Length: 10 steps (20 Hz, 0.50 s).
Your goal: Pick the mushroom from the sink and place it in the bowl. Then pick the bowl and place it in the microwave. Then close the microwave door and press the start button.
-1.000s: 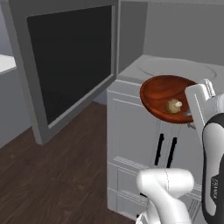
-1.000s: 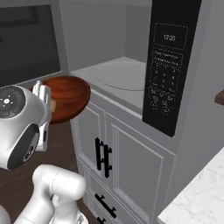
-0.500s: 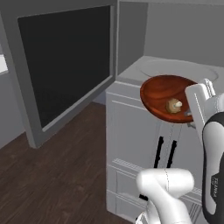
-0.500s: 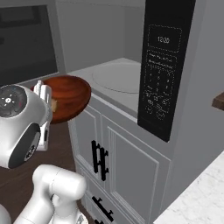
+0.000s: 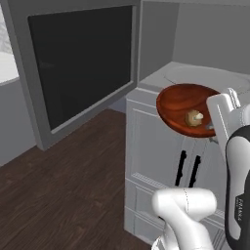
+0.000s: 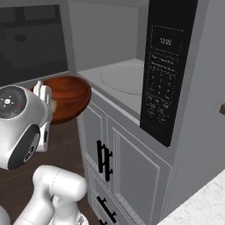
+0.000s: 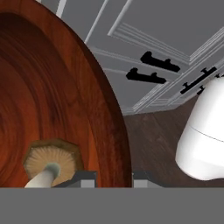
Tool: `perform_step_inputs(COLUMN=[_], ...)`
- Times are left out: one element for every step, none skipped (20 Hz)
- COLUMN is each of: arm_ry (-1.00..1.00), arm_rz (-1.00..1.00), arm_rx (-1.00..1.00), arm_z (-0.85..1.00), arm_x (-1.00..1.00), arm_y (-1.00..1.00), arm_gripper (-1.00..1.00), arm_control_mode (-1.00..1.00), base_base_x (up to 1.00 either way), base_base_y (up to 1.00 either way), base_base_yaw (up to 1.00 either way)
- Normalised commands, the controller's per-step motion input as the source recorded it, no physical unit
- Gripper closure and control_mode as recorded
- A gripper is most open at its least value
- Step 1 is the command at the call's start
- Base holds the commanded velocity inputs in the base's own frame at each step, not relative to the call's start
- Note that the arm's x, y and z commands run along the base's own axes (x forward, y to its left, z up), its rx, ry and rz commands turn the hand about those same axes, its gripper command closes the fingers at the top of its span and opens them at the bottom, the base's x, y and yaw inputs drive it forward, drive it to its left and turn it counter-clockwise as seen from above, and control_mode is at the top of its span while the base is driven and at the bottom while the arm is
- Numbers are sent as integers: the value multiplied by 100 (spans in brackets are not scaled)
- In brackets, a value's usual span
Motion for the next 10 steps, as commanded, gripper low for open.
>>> perform_step_inputs(arm_ry=[0, -10, -7, -9, -9, -9, -6, 0, 0, 1], arm_rz=[0, 16, 5, 0, 0, -1, -8, -14, -18, -22], arm_rx=[0, 0, 0, 0, 0, 0, 0, 0, 0, 0], arm_z=[0, 20, 21, 26, 40, 47, 52, 53, 58, 58], arm_x=[0, 0, 0, 0, 0, 0, 0, 0, 4, 7], arm_y=[0, 0, 0, 0, 0, 0, 0, 0, 0, 0], arm_gripper=[100, 100, 100, 100, 100, 100, 100, 100, 100, 100], arm_control_mode=[100, -100, -100, -100, -100, -100, -100, -100, -100, -100], base_base_x=[0, 0, 0, 0, 0, 0, 0, 0, 0, 0], base_base_y=[0, 0, 0, 0, 0, 0, 0, 0, 0, 0], base_base_yaw=[26, 0, 0, 0, 0, 0, 0, 0, 0, 0])
